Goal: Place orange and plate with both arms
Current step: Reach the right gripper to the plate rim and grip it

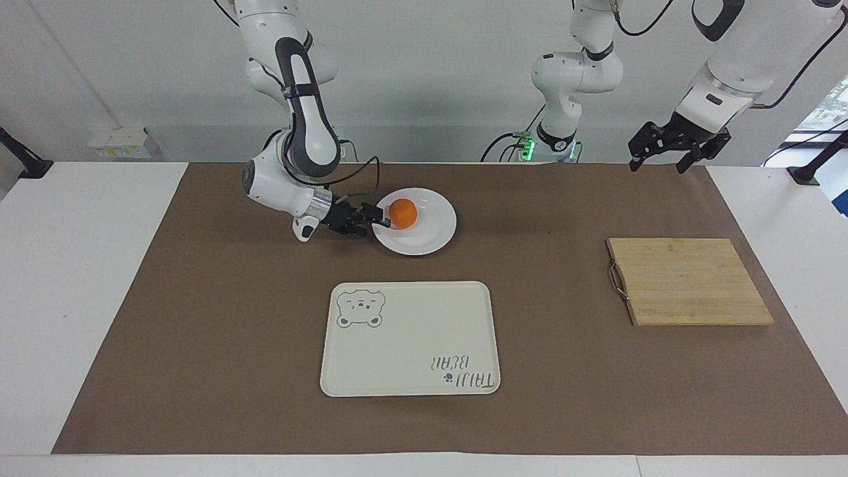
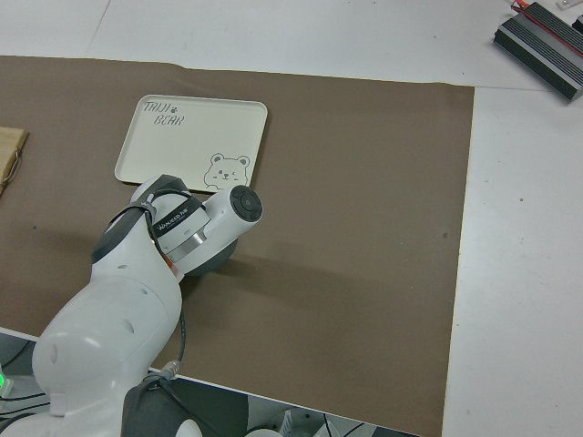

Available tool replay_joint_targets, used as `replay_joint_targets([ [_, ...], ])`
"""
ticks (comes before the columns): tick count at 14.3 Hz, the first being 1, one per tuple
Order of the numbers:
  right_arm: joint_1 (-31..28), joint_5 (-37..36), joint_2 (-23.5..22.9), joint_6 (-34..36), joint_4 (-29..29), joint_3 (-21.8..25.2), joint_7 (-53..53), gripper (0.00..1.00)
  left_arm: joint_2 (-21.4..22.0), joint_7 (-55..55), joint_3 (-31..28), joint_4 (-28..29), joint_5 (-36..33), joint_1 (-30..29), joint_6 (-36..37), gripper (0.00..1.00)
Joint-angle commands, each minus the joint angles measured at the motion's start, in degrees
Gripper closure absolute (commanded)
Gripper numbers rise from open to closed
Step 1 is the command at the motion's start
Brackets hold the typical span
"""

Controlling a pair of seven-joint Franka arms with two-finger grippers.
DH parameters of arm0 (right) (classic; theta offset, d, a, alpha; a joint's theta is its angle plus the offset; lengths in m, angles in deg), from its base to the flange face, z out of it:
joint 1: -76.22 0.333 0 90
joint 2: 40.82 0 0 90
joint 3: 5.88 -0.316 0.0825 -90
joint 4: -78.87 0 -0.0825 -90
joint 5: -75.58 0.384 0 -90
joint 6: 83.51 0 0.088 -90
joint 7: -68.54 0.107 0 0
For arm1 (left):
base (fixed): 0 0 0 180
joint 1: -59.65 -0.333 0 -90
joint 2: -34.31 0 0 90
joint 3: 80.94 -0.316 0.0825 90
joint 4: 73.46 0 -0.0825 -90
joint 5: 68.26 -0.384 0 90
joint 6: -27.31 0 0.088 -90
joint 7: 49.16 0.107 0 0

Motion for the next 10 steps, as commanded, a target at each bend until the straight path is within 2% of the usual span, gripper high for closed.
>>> replay_joint_targets([
  [1, -0.4, 2.0, 1.6, -0.6, -1.9, 0.1, -3.2, 0.41, -0.4, 0.1, 0.6, -1.0, -1.0, -0.7, -0.1, 0.00],
  [3, -0.7, 2.0, 1.6, -0.6, -1.9, 0.2, -2.6, 0.73, -0.4, 0.1, 0.6, -1.0, -1.0, -0.6, 0.0, 0.00],
  [5, -0.7, 2.0, 1.6, -0.6, -1.8, 0.1, -1.1, 0.95, -0.4, 0.1, 0.6, -1.0, -1.0, -0.7, -0.1, 0.00],
  [6, -0.7, 2.1, 1.6, -0.6, -1.8, 0.2, -0.7, 1.00, -0.4, 0.1, 0.6, -1.0, -1.1, -0.7, -0.1, 0.00],
  [10, -1.7, 2.1, 1.3, -0.5, -1.4, 0.1, -0.8, 1.00, -0.4, 0.1, 0.6, -1.0, -1.1, -0.6, 0.0, 0.00],
])
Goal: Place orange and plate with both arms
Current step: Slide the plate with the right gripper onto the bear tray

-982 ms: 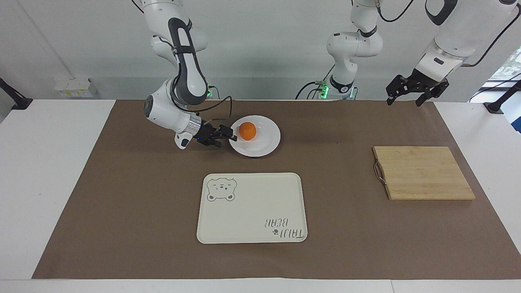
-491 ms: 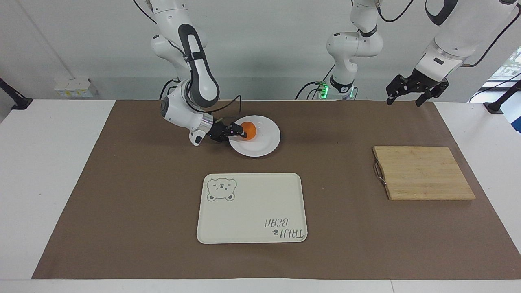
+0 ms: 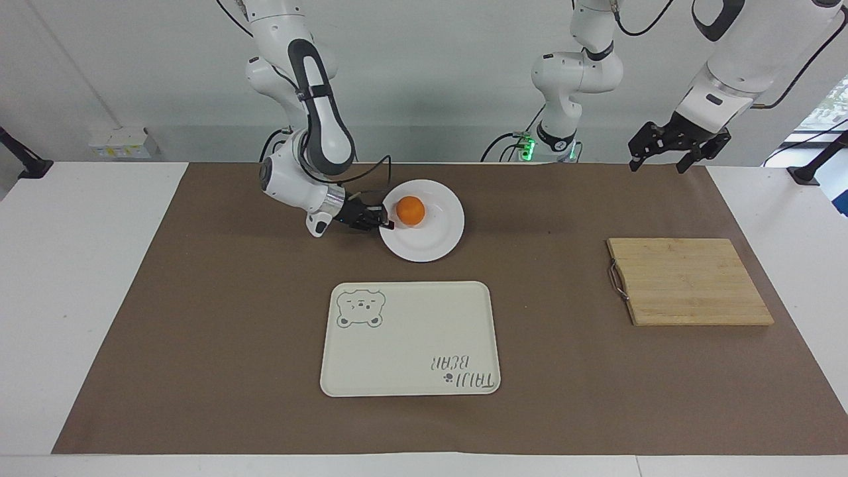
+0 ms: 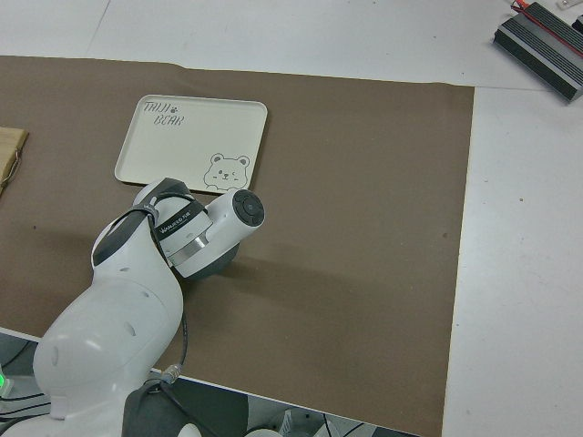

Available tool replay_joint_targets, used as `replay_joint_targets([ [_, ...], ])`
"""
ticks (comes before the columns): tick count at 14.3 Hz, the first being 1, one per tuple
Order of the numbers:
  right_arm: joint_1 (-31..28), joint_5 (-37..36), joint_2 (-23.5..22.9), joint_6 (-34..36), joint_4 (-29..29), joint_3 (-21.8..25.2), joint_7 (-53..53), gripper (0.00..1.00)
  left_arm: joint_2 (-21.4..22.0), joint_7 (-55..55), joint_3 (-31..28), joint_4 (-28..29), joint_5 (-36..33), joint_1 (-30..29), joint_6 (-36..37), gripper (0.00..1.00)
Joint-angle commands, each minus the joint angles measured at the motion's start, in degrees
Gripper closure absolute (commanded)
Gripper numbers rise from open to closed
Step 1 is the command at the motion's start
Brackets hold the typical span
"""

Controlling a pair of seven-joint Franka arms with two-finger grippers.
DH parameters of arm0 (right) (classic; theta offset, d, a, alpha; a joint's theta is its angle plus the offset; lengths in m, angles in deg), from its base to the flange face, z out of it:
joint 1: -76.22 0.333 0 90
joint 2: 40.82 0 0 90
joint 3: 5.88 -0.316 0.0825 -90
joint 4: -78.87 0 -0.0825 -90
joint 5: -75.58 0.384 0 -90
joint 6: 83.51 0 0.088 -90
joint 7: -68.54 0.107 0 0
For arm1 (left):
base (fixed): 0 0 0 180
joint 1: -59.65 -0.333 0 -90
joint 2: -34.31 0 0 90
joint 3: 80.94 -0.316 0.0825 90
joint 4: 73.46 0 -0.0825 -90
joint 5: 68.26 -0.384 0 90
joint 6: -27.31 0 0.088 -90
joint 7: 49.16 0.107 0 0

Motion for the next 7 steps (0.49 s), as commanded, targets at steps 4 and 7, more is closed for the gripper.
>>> replay_joint_targets([
  [4, -1.6, 1.8, -0.2, -0.5, 1.0, -0.4, -4.4, 1.00, -0.4, 0.1, 0.6, -1.0, -1.1, -0.6, 0.0, 0.00],
  [7, -2.3, 6.1, -0.5, -0.3, 2.0, -0.4, -12.3, 1.00, -0.4, 0.1, 0.6, -1.0, -1.0, -0.6, 0.0, 0.00],
])
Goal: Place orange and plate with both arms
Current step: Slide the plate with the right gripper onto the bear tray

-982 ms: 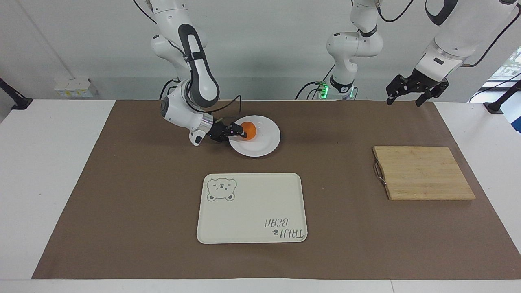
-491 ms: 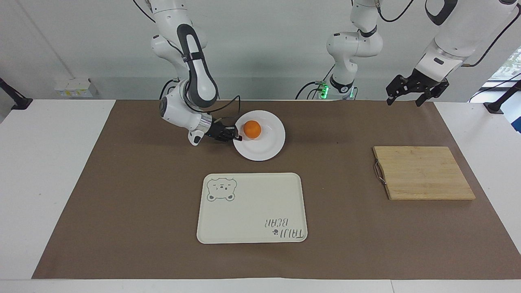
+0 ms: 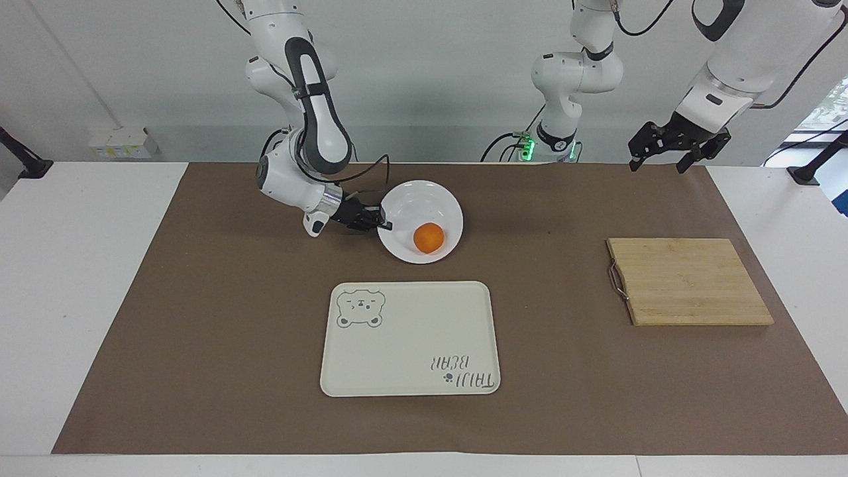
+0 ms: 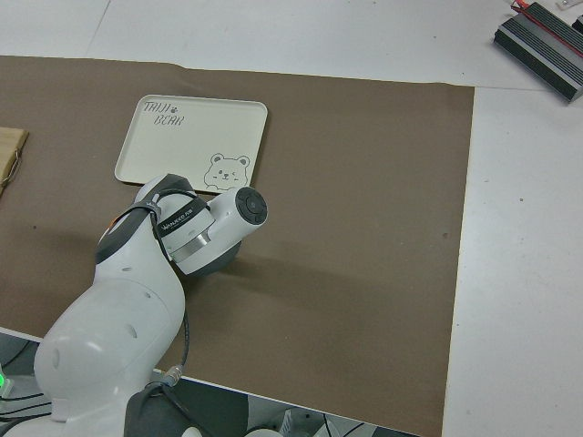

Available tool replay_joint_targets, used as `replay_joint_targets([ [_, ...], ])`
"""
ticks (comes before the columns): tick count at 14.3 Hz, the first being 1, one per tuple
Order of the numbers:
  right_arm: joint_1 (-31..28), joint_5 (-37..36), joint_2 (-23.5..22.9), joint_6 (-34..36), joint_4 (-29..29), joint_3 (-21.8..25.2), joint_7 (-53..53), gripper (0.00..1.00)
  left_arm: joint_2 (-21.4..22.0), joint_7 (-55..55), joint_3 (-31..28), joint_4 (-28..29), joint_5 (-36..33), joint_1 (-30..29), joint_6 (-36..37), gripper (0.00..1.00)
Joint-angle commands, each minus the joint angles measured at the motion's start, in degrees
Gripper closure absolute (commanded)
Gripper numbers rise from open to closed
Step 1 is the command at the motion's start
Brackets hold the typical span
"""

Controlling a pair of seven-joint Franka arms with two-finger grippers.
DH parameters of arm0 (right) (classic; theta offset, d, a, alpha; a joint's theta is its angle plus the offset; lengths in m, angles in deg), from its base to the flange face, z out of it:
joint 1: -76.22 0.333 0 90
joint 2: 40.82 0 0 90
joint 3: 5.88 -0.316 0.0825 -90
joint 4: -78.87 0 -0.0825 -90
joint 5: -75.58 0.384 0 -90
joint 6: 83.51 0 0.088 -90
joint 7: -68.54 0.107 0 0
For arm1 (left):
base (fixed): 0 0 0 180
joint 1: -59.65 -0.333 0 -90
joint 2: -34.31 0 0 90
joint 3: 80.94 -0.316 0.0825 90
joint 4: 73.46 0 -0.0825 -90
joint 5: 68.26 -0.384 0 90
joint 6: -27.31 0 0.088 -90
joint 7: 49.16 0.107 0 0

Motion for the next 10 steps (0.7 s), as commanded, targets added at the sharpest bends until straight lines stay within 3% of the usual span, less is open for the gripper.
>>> replay_joint_targets([
  [1, -1.4, 5.0, -0.7, 0.0, 1.1, -0.4, -7.4, 1.00, -0.4, 0.1, 0.6, -1.0, -1.1, -0.6, -0.1, 0.00],
  [10, -2.2, 8.9, -0.7, 1.5, 8.6, -0.3, -10.5, 1.00, -0.4, 0.1, 0.6, -1.0, -1.1, -0.7, -0.1, 0.00],
])
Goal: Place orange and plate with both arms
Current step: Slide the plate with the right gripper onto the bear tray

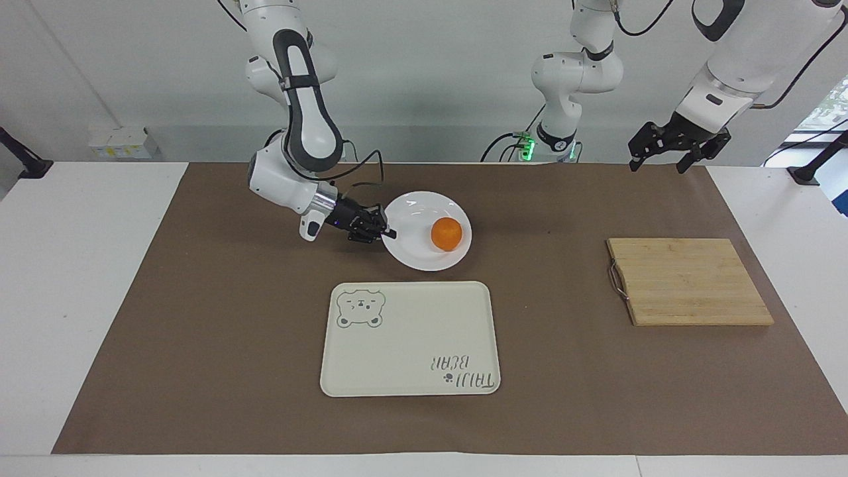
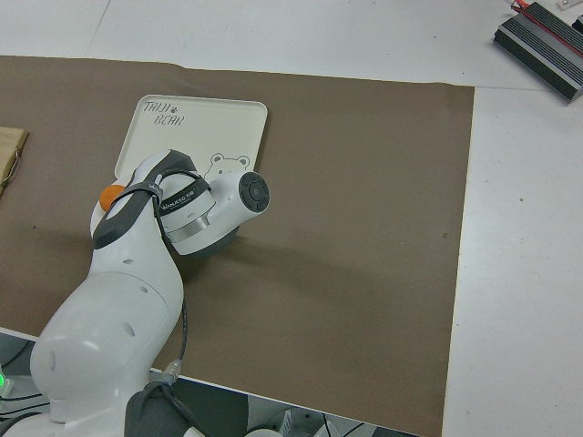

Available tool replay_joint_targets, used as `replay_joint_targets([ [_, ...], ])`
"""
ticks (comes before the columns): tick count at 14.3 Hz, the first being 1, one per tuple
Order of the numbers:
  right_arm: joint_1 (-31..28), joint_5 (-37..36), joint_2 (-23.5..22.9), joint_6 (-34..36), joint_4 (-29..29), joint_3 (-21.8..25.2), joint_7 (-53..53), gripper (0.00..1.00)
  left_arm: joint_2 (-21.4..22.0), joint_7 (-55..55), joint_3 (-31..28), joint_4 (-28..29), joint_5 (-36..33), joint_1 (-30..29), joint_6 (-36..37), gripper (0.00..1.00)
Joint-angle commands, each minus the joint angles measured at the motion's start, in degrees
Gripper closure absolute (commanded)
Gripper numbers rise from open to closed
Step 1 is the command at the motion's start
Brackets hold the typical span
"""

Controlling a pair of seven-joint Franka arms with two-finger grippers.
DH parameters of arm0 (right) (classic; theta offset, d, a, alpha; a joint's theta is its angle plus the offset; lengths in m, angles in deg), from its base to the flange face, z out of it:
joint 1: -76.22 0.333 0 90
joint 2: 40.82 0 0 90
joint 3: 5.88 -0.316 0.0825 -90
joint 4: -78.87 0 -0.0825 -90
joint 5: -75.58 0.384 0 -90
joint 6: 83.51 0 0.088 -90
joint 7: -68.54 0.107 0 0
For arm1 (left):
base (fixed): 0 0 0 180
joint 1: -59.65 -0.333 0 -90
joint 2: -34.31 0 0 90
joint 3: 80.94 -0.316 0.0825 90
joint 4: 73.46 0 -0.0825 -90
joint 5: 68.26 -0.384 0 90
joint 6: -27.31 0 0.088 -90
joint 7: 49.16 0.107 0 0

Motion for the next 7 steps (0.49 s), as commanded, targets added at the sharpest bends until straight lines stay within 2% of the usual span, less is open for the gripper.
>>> replay_joint_targets([
  [1, -2.0, 4.0, -1.2, 2.1, 3.7, -0.3, -1.8, 1.00, -0.4, 0.1, 0.6, -1.0, -1.0, -0.7, -0.1, 0.00],
  [7, -4.1, 2.2, -10.5, 2.8, 21.6, -0.1, 7.1, 1.00, -0.4, 0.1, 0.6, -1.0, -1.1, -0.6, -0.1, 0.00],
])
